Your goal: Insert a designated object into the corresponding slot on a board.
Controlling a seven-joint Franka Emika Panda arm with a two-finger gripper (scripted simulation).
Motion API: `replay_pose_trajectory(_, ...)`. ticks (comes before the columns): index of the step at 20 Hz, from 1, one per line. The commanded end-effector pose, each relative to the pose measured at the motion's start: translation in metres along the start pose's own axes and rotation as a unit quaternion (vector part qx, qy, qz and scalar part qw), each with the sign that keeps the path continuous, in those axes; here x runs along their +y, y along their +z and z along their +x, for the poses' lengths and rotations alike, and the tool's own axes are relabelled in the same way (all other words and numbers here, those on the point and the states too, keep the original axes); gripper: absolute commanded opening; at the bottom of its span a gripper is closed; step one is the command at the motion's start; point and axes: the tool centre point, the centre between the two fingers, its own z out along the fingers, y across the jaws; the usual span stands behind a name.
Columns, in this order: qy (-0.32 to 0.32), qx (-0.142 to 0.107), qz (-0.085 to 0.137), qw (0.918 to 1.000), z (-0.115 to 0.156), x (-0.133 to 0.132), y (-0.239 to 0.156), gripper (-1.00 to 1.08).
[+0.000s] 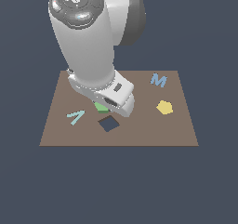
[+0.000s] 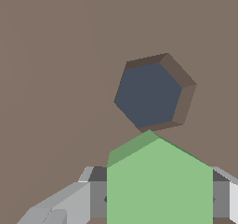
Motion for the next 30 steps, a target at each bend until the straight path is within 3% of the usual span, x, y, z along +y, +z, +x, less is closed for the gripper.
replay_pose_trajectory(1, -0.061, 0.000, 0.000, 0.9982, 0.008, 0.004, -0.001, -1.00)
replay_pose_trajectory(10, -0.230, 0.000, 0.000, 0.9733, 0.034, 0.010, -0.001, -1.00)
replay_pose_trajectory(20, -0.334, 0.000, 0.000, 0.9427, 0.051, 0.008, -0.002, -1.00)
replay_pose_trajectory(25, -0.356, 0.001, 0.000, 0.9345, 0.054, 0.007, -0.002, -1.00)
replay_pose_trajectory(30, -0.359, 0.001, 0.000, 0.9335, 0.055, 0.007, -0.001, -1.00)
